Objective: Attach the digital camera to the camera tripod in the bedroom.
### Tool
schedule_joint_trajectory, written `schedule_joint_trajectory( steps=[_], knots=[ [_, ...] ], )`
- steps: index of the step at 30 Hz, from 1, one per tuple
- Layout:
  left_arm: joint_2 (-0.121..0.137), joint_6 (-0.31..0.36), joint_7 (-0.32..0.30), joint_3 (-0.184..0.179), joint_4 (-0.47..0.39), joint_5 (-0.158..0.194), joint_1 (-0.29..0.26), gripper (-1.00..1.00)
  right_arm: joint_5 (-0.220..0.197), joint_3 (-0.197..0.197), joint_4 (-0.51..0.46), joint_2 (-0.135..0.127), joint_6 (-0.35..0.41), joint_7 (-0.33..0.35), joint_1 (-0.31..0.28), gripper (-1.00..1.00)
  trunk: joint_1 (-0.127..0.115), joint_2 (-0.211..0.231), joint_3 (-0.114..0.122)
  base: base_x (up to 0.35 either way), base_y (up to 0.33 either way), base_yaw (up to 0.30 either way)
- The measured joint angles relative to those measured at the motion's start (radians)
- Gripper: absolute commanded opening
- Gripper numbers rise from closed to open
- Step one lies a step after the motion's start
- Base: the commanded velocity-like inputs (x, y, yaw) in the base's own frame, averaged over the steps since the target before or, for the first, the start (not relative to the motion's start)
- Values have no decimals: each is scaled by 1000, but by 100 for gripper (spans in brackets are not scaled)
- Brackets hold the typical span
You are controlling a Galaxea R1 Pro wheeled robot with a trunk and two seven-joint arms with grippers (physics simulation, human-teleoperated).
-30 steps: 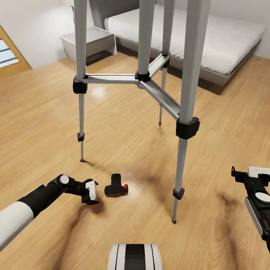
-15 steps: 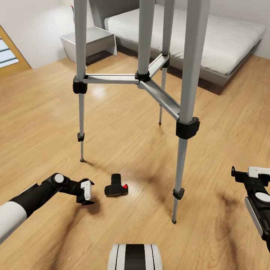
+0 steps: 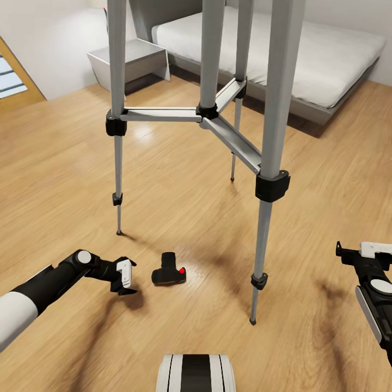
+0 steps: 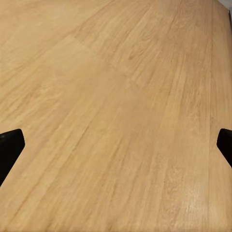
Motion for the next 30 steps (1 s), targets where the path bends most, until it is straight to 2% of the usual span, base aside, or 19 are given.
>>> schedule_joint_trajectory(
  steps=[17, 30],
  knots=[
    [-13, 33, 0, 12, -72, -1, -1, 100, 0, 0, 0, 0, 0, 0, 0, 100, 0, 0, 0, 0, 0, 0],
    [-16, 42, 0, 20, -93, -1, -14, 100, 0, 0, 0, 0, 0, 0, 0, 100, 0, 0, 0, 0, 0, 0]
  ],
)
